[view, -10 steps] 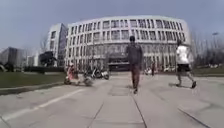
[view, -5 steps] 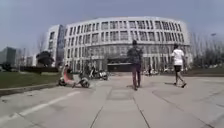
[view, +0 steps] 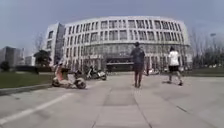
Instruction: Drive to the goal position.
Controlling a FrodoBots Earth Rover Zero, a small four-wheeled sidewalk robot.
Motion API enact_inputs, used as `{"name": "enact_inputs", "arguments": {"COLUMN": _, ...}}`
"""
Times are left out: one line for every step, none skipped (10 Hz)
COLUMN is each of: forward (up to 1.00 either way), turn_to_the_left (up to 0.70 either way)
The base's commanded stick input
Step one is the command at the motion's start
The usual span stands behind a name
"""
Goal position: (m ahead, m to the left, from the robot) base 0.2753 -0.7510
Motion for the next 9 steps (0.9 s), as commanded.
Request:
{"name": "enact_inputs", "arguments": {"forward": 0.85, "turn_to_the_left": 0.0}}
{"name": "enact_inputs", "arguments": {"forward": 0.85, "turn_to_the_left": 0.0}}
{"name": "enact_inputs", "arguments": {"forward": 0.85, "turn_to_the_left": 0.0}}
{"name": "enact_inputs", "arguments": {"forward": 0.85, "turn_to_the_left": 0.0}}
{"name": "enact_inputs", "arguments": {"forward": 0.85, "turn_to_the_left": 0.0}}
{"name": "enact_inputs", "arguments": {"forward": 0.85, "turn_to_the_left": 0.0}}
{"name": "enact_inputs", "arguments": {"forward": 0.85, "turn_to_the_left": 0.0}}
{"name": "enact_inputs", "arguments": {"forward": 0.85, "turn_to_the_left": 0.0}}
{"name": "enact_inputs", "arguments": {"forward": 0.85, "turn_to_the_left": 0.0}}
